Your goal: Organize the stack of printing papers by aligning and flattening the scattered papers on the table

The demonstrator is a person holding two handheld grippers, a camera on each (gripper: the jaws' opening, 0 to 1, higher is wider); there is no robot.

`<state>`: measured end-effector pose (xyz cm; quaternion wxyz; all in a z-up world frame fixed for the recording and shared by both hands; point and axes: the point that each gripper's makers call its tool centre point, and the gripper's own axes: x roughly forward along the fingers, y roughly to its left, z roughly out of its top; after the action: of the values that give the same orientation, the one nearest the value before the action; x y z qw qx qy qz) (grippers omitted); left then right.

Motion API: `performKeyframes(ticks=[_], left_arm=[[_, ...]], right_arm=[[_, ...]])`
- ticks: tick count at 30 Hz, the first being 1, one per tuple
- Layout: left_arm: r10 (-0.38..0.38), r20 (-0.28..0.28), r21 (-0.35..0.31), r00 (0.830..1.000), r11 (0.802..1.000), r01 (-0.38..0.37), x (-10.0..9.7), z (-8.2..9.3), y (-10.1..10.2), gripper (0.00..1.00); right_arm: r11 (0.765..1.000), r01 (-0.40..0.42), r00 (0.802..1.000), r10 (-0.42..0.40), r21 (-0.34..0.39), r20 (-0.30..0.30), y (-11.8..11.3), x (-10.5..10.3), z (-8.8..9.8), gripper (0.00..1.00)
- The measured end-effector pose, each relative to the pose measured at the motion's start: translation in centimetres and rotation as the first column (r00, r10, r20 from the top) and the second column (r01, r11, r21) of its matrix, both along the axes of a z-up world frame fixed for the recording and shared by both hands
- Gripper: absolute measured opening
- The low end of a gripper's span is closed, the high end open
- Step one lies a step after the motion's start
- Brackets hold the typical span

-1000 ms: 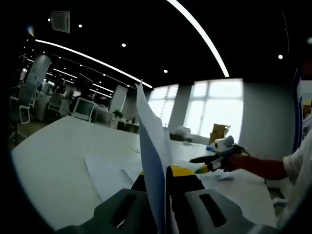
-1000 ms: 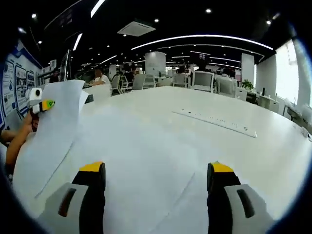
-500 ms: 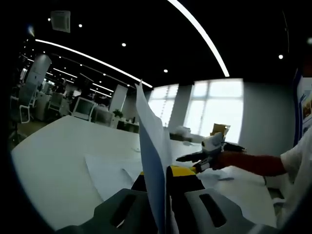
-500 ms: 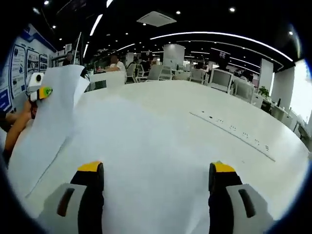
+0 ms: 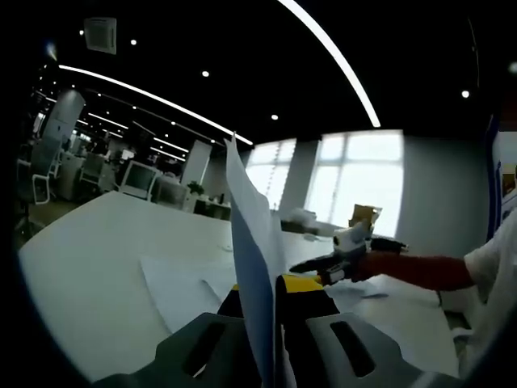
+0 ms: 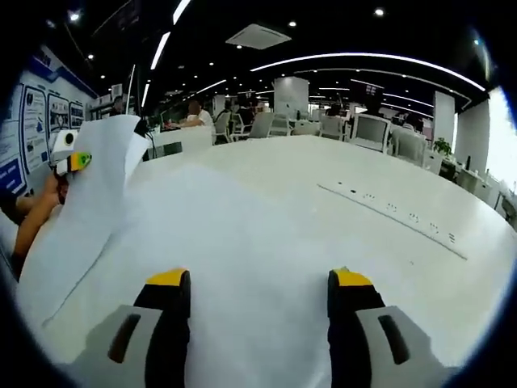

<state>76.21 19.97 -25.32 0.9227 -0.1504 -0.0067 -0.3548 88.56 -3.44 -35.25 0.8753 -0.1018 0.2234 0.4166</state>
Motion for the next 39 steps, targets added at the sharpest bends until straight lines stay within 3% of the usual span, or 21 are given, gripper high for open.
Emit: performKeyframes(ticks=[10,15,17,19,20,21,24,28,31,39], left_arm=[[-0.001,0.002,-0.001,1.000,1.000,0.001,-0.1,0.1,0.0,0.06],[-0.002,0.003,-0.002,1.000,1.000,0.002,-0.1,0.1,0.0,0.06],[-0.002,0.003,-0.002,1.000,1.000,0.002,-0.1,0.1,0.0,0.06],[-0.002,0.002,0.000,1.000,1.000,0.002,0.0,0.0,0.0,0.06],[-0.003,-0.001,0.003,1.000,1.000,0.003,0.0,0.0,0.0,0.06],[-0.003,-0.001,0.002,1.000,1.000,0.003,0.0,0.0,-0.1,0.06],[-0.003,-0.002,0.005,1.000,1.000,0.003,0.0,-0.1,-0.1,0.06],[0.000,-0.005,0.006,1.000,1.000,0.000,0.0,-0.1,0.0,0.06],[0.000,-0.006,0.005,1.000,1.000,0.000,0.0,-0.2,0.0,0.06],[-0.001,-0.005,0.004,1.000,1.000,0.001,-0.1,-0.2,-0.1,0.06]], right_arm=[[1.000,-0.029,1.000,0.029,0.002,0.003,0.6,-0.7,0.0,0.51],[0.999,-0.046,0.999,0.046,-0.004,0.006,0.7,-0.8,-0.1,0.51],[0.998,-0.062,0.998,0.062,0.002,0.011,0.9,-0.5,-0.1,0.55],[0.991,-0.130,0.991,0.130,-0.008,0.011,1.7,-0.6,-0.1,0.72],[0.988,-0.146,0.989,0.146,-0.048,0.012,1.8,-0.7,-0.3,0.76],[0.988,-0.147,0.989,0.148,-0.043,0.017,2.3,-0.6,0.0,0.76],[0.978,-0.206,0.978,0.205,-0.039,-0.022,3.2,-1.2,-0.3,0.69],[0.977,-0.211,0.977,0.211,-0.016,-0.009,3.4,-1.0,0.0,0.66],[0.983,-0.185,0.983,0.185,-0.005,-0.008,3.0,-0.9,0.6,0.54],[0.983,-0.186,0.983,0.186,-0.004,-0.005,2.6,-1.3,0.7,0.49]])
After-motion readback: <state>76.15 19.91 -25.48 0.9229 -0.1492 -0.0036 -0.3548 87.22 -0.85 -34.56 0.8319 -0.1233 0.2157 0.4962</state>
